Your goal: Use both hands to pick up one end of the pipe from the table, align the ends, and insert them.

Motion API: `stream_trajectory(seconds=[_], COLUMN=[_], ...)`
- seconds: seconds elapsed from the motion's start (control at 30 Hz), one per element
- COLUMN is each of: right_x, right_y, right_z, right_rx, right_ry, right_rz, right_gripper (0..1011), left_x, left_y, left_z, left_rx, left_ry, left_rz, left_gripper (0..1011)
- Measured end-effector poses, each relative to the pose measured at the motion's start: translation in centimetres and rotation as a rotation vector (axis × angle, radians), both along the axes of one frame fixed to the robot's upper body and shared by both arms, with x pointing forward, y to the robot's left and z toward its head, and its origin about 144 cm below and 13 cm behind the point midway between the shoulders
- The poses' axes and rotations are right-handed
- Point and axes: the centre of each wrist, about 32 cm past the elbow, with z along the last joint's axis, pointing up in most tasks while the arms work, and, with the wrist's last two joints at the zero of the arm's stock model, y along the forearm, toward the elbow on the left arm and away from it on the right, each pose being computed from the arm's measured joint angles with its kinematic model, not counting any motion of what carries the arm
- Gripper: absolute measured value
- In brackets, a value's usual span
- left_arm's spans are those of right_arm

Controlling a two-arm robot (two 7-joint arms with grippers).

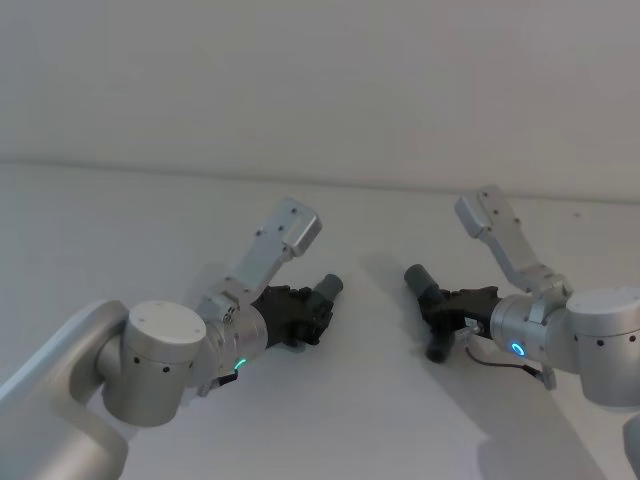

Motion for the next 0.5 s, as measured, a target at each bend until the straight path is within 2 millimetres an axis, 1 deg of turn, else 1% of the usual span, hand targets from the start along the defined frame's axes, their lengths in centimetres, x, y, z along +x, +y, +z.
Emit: stream_trajectory(seconds=[0.03,0.17,0.5], right_x=[0.00,0.02,0.03], right_y=[0.00,-0.01,0.01], right_z=[0.00,0.01,0.02], right_rx=[0.000,0.000,0.000], right_ry=[0.000,0.001,0.002], right_rz=[0.000,-0.001,-0.001], right_gripper=[230,202,180], left_x=[0.00,0.00,0.00], left_y=[0.00,0.00,0.00], left_z=[0.00,0.00,0.00], left_rx=[0.000,0.000,0.000], left_ry=[0.000,0.000,0.000], left_rz=[0.000,0.000,0.000], left_gripper=[329,329,329])
